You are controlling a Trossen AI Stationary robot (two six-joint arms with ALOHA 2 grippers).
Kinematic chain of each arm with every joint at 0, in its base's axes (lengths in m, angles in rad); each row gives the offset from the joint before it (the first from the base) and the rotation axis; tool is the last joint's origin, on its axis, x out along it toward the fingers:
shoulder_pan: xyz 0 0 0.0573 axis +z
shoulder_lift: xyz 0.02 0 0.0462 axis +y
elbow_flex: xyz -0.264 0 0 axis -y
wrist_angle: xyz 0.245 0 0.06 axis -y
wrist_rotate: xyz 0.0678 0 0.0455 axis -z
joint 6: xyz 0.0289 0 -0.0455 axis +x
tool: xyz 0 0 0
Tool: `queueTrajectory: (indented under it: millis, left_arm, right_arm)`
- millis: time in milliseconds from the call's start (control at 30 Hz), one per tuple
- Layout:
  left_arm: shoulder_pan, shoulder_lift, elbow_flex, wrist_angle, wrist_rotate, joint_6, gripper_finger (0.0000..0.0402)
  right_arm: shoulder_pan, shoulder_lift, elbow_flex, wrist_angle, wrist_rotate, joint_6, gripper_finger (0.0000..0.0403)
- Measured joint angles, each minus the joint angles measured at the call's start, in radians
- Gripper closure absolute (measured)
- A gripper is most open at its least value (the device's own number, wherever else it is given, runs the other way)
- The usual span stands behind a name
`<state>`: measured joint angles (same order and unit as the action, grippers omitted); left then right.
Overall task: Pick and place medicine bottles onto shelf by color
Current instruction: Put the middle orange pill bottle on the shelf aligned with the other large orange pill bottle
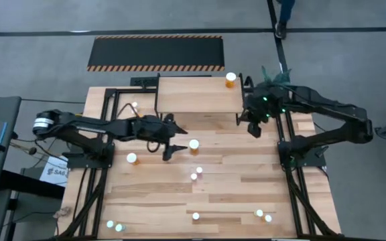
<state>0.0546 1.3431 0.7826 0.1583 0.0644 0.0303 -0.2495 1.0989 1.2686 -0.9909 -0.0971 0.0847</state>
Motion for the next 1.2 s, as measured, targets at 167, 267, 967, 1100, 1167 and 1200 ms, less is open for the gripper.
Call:
queueTrajectory:
  millis: [167, 267, 967, 1100, 1167, 1200]
  left_arm:
    - [0.039, 0.126, 0.000, 0.080, 0.072, 0.034, 0.0113]
    - [0.062, 0.193, 0.000, 0.131, 0.152, 0.018, 0.0113]
    - [0.069, 0.311, 0.005, 0.105, 0.036, 0.190, 0.0038]
    - [0.070, 0.366, 0.006, 0.136, 0.057, 0.187, 0.0038]
    - [0.070, 0.385, 0.005, 0.141, 0.041, 0.181, 0.0038]
    - [0.071, 0.387, 0.005, 0.149, 0.036, 0.168, 0.0038]
  right_arm:
    - [0.074, -0.037, 0.000, 0.004, 0.035, 0.049, 0.0399]
    - [0.108, -0.040, 0.000, 0.003, 0.050, 0.069, 0.0400]
    - [0.151, -0.030, -0.002, 0.001, 0.054, 0.072, 0.0399]
    - [0.151, -0.017, -0.002, 0.005, 0.054, 0.072, 0.0398]
    - [0.151, -0.014, -0.001, 0.003, 0.054, 0.072, 0.0400]
    - [0.151, -0.013, -0.001, 0.006, 0.053, 0.072, 0.0400]
